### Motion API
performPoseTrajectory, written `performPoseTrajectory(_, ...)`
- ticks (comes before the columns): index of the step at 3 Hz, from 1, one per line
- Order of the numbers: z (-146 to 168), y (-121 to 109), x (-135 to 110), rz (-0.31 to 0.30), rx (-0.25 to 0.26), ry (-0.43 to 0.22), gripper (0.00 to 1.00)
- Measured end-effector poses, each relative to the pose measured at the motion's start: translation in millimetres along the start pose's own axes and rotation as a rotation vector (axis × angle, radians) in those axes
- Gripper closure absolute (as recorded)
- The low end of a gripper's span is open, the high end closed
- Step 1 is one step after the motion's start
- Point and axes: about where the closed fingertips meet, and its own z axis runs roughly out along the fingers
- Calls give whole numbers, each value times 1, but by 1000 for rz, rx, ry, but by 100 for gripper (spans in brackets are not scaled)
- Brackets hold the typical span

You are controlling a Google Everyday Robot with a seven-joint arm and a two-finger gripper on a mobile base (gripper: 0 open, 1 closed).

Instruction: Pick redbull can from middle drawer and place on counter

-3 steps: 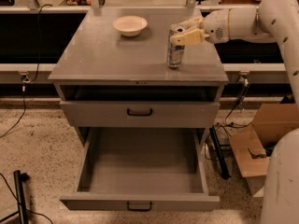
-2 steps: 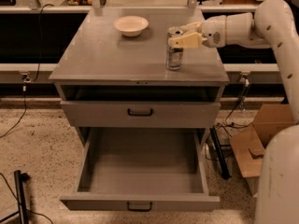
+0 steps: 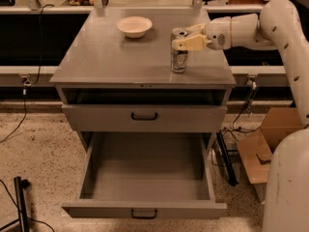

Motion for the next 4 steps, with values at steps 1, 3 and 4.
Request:
performPoseTrajectory(1, 3, 1, 0, 1, -5, 0, 13)
performPoseTrajectory(3, -37, 19, -18, -113, 31, -50, 0)
performPoseTrajectory(4, -39, 22, -17, -131, 30, -54, 0)
